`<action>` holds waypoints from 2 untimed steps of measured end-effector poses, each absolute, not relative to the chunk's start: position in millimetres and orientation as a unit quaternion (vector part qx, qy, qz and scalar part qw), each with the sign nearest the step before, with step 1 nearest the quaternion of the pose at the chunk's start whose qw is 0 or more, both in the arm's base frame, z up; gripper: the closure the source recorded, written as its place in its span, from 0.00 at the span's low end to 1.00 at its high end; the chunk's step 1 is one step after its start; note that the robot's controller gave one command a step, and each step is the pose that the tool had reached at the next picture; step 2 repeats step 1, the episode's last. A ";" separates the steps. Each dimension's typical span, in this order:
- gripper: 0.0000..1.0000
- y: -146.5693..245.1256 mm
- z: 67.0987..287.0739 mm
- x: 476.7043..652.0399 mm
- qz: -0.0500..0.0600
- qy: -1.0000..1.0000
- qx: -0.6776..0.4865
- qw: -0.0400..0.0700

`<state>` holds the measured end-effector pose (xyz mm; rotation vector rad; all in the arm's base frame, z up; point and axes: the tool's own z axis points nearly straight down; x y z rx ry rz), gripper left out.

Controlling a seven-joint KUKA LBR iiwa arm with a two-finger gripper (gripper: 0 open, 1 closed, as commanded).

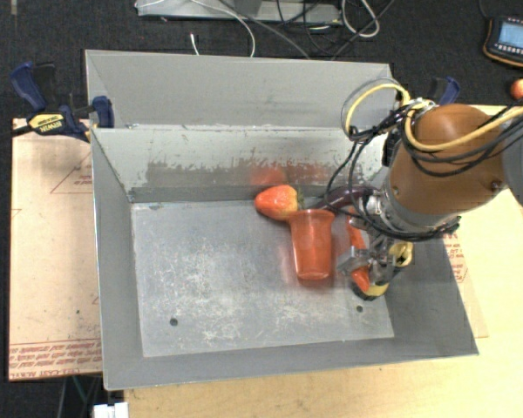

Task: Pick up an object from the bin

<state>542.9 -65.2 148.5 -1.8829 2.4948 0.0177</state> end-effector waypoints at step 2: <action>1.00 -64.6 154.6 543.2 0.006 0.799 -0.601 0.009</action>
Offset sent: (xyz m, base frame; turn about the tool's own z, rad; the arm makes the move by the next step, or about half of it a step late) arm 0.0004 0.0000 0.0296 0.0013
